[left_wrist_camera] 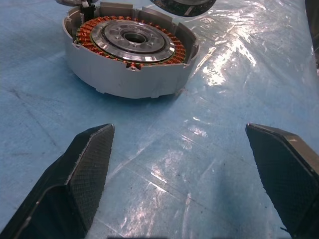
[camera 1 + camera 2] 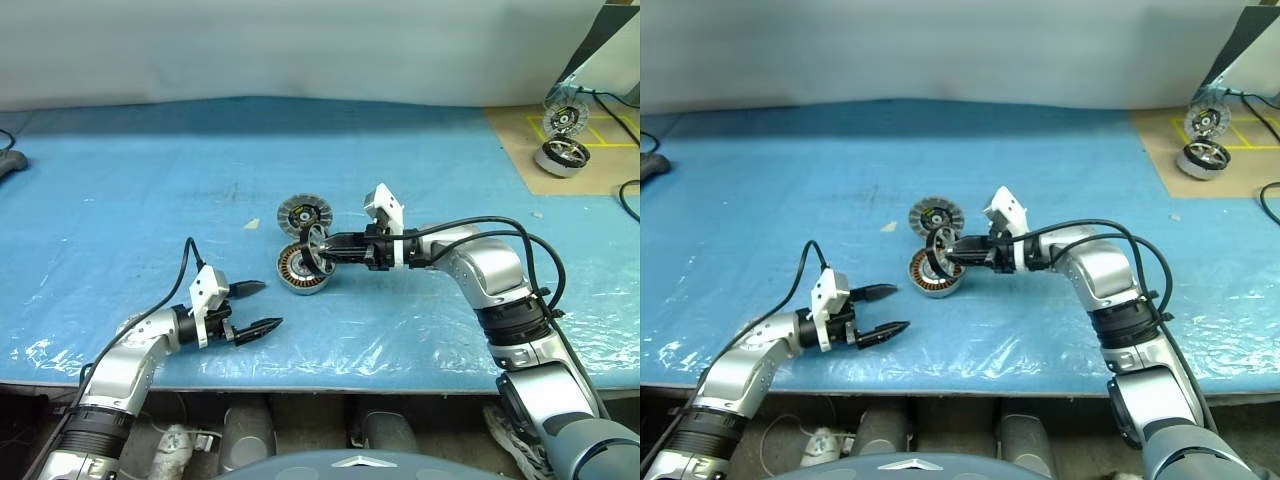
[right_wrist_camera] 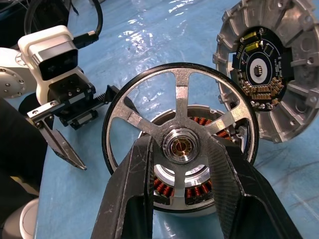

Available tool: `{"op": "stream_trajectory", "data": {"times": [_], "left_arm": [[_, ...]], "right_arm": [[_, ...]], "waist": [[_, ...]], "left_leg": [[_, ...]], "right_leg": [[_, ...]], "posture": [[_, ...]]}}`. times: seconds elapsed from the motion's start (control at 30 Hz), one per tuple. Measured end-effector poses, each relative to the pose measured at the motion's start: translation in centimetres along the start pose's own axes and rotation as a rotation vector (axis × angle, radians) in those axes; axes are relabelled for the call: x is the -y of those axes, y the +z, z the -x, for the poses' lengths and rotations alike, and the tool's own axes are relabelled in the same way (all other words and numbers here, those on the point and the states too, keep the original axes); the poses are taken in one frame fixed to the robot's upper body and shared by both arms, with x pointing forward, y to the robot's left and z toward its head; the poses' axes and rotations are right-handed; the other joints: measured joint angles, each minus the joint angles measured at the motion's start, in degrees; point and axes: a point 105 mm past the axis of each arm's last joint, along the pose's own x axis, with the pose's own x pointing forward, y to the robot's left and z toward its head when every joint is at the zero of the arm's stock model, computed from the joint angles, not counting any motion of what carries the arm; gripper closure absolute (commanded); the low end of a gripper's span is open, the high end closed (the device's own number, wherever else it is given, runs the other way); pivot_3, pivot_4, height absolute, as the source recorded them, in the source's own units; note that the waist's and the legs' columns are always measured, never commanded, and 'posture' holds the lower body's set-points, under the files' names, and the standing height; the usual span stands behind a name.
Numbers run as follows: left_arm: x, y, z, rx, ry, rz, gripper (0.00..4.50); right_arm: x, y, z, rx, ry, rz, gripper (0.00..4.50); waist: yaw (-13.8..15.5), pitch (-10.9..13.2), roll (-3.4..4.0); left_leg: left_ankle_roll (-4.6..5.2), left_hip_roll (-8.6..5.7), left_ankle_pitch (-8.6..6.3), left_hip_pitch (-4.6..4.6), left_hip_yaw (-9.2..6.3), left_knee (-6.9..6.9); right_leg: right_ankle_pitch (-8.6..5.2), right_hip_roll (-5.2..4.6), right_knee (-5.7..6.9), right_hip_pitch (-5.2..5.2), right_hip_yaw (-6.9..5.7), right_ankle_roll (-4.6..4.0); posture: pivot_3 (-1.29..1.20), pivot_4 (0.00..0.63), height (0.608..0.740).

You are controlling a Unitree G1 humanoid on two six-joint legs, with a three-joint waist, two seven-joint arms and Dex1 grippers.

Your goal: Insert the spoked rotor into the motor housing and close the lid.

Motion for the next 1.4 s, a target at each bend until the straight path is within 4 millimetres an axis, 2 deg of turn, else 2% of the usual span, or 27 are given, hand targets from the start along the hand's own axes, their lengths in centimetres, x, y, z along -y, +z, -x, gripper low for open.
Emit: {"op": "stream_trajectory", "data": {"times": [0.27,0.5,0.63,0.67,1.03,1.13,1.27,1.33,1.4], "left_arm": [[0.0,0.0,0.0,0.000,0.000,-0.001,0.00],[0.0,-0.1,0.0,-0.007,0.001,-0.004,0.00],[0.0,-0.1,0.0,-0.008,0.002,-0.010,0.00],[0.0,-0.1,0.0,-0.008,0.002,-0.012,0.00],[0.0,-0.1,0.0,-0.006,0.000,-0.019,0.00],[0.0,-0.2,0.0,-0.008,0.002,-0.016,0.00],[0.0,-0.3,0.0,-0.009,0.001,-0.014,0.00],[0.0,-0.2,0.0,-0.009,0.001,-0.015,0.00],[0.0,-0.2,0.0,-0.008,0.001,-0.015,0.00]], "right_arm": [[0.0,-1.0,-0.8,-0.089,0.005,0.093,3.30],[-0.1,-1.1,-1.0,-0.100,0.011,0.127,3.30],[-0.1,-1.3,-1.3,-0.115,0.016,0.144,1.87],[-0.1,-1.5,-1.4,-0.119,0.016,0.129,1.63],[-0.4,0.2,-1.3,-0.031,0.034,0.074,1.63],[-0.7,1.0,-1.5,0.006,0.049,0.063,2.22],[-1.4,2.4,-2.8,0.062,0.085,0.069,3.66],[-1.5,2.0,-3.7,0.058,0.092,0.054,4.32],[-1.3,1.0,-4.7,0.031,0.082,0.034,4.46]], "waist": [[0.0,0.0,0.00],[0.0,0.0,0.00],[-0.1,0.0,0.00],[-0.1,0.0,0.00],[0.0,0.0,0.00],[-0.1,0.0,0.00],[-0.1,0.0,-0.01],[-0.1,0.0,-0.01],[-0.1,0.0,0.00]], "left_leg": [[0.00,-0.01,0.00,0.01,0.00,0.00],[0.00,0.00,0.00,0.02,0.00,0.00],[0.00,0.00,0.00,0.03,0.00,0.01],[0.00,-0.01,0.00,0.02,0.00,0.01],[0.00,0.00,0.00,0.02,0.00,0.00],[0.00,0.00,0.00,0.02,0.00,0.00],[0.00,0.00,0.00,0.02,0.00,0.00],[0.00,0.00,0.00,0.01,0.00,0.01],[0.00,0.00,0.00,0.01,0.00,0.00]], "right_leg": [[0.00,0.00,0.00,0.01,0.00,0.01],[0.01,0.00,0.00,0.02,0.00,0.01],[0.01,0.00,0.02,0.02,0.00,0.01],[0.01,0.00,0.02,0.02,0.00,0.01],[0.00,0.00,0.02,0.01,0.00,0.01],[0.01,0.00,0.03,0.01,0.00,0.01],[0.00,0.00,0.04,0.01,-0.01,0.00],[0.00,0.00,0.03,0.01,-0.01,0.00],[0.00,-0.01,0.03,0.00,-0.02,0.00]], "posture": [[0.00,0.150,0.740],[0.00,0.150,0.740],[0.00,0.150,0.740],[0.00,0.150,0.740],[0.00,0.150,0.740],[0.00,0.150,0.740],[0.00,0.150,0.740],[0.00,0.150,0.740],[0.00,0.150,0.740]]}}
